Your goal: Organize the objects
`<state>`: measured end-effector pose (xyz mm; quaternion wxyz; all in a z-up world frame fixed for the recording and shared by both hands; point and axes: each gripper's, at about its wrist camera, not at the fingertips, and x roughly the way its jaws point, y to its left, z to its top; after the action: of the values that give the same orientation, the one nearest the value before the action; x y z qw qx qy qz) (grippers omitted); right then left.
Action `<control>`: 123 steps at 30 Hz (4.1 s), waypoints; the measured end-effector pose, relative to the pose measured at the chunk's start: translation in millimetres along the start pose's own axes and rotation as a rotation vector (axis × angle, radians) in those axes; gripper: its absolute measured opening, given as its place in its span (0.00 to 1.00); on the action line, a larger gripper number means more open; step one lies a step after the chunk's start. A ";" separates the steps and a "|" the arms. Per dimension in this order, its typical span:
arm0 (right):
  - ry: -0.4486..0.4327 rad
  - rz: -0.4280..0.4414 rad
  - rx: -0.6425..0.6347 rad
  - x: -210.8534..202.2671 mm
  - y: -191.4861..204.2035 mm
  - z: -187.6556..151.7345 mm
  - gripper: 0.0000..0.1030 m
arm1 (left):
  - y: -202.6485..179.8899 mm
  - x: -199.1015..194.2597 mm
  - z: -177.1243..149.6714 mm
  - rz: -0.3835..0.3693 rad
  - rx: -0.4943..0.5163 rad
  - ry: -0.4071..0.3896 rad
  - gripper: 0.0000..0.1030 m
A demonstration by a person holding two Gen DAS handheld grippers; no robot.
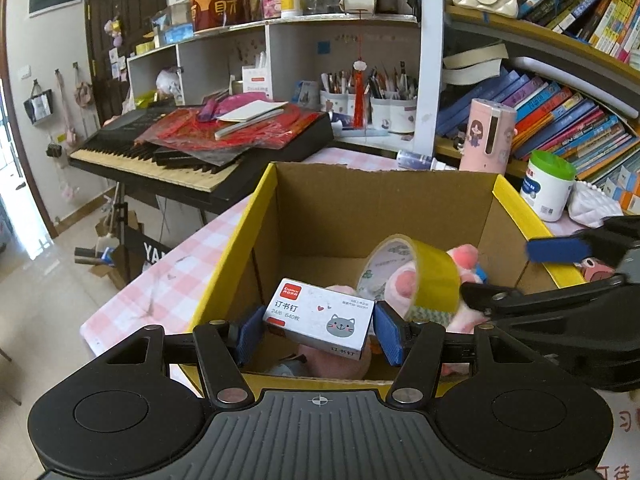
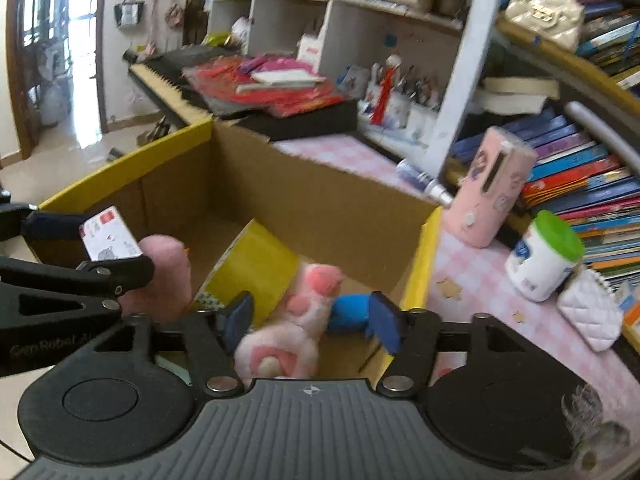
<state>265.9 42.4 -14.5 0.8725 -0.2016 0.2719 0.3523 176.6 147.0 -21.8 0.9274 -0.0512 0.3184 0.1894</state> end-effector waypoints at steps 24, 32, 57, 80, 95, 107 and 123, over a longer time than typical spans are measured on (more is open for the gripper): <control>-0.083 -0.242 0.304 -86.7 -30.6 -45.7 0.82 | -34.0 -12.8 -7.1 -0.039 0.080 -0.052 0.94; -0.039 -0.408 0.425 -107.2 -19.6 -65.9 0.93 | -26.6 -51.7 -15.7 -0.060 0.043 -0.089 0.97; 0.046 -0.535 0.482 -197.6 78.3 -141.5 1.00 | -23.9 -158.6 -89.1 -0.135 0.101 -0.141 1.00; 0.046 -0.586 0.561 -224.8 74.8 -163.0 1.00 | -54.1 -176.7 -101.7 -0.203 0.192 -0.161 1.00; 0.052 -0.607 0.551 -226.2 72.1 -164.2 1.00 | -58.2 -174.4 -101.8 -0.220 0.184 -0.146 1.00; 0.075 -0.616 0.544 -221.9 70.6 -165.8 1.00 | -60.3 -168.4 -103.2 -0.228 0.176 -0.112 1.00; 0.081 -0.621 0.547 -221.0 69.8 -166.8 1.00 | -62.5 -166.3 -103.2 -0.237 0.178 -0.106 1.00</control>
<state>26.4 -113.2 -18.0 0.9473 -0.0486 0.3158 -0.0212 20.9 14.1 -3.7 0.9597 0.0042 0.2761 0.0523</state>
